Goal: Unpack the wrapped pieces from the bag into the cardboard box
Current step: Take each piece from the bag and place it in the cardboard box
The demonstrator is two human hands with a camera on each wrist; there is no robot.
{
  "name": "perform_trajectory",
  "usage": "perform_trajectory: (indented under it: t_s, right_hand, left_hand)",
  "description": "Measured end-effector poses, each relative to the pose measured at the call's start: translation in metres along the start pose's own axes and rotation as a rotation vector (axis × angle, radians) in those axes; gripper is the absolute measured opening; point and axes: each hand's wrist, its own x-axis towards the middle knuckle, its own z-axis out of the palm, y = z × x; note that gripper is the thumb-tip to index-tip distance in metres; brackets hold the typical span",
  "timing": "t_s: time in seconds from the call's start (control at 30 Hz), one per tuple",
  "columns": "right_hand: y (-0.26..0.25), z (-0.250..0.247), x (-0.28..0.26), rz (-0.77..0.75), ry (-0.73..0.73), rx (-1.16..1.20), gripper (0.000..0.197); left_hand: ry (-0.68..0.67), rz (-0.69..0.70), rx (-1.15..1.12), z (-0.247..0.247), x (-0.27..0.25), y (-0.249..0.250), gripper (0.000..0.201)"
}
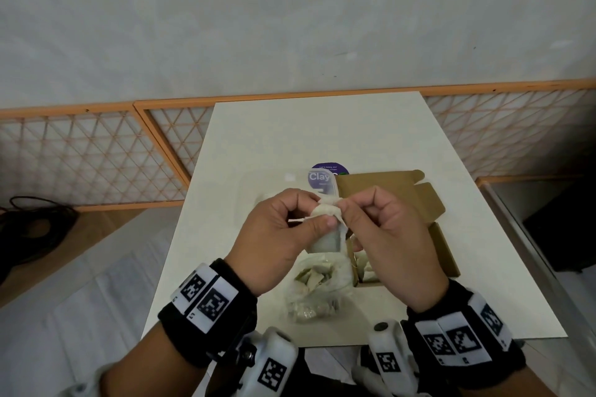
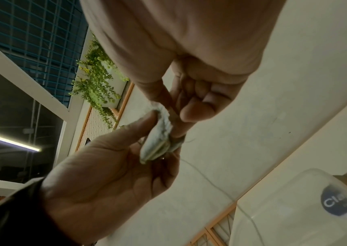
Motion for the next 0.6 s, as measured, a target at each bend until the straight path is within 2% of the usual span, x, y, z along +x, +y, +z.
perform_trajectory:
  t_s: [0.13,0.3,0.4,0.53,0.6]
  right_hand:
    - [0.001,-0.001,-0.001,0.009,-0.073,0.018,0.011]
    - [0.003,0.005,-0.003,0.038,-0.148,0.127,0.01]
    - [0.012,0.01,-0.003,0.024,-0.21,0.039,0.003]
    - [0.03,0.017,-0.002,-0.019,-0.22,-0.114,0.007]
    - [0.033,0.019,-0.001,0.008,-0.199,-0.096,0.01]
  left_hand:
    - [0.032,0.022,0.012,-0.005,0.004,-0.006,0.022]
    - [0.036,0.042,-0.068,-0.007,0.005,-0.009,0.025]
    - [0.037,0.059,-0.067,-0.011,0.005,-0.011,0.034]
    - [0.011,0.023,-0.081,-0.01,0.002,-0.011,0.015]
    - [0.006,0.016,-0.074,-0.009,0.001,-0.014,0.016]
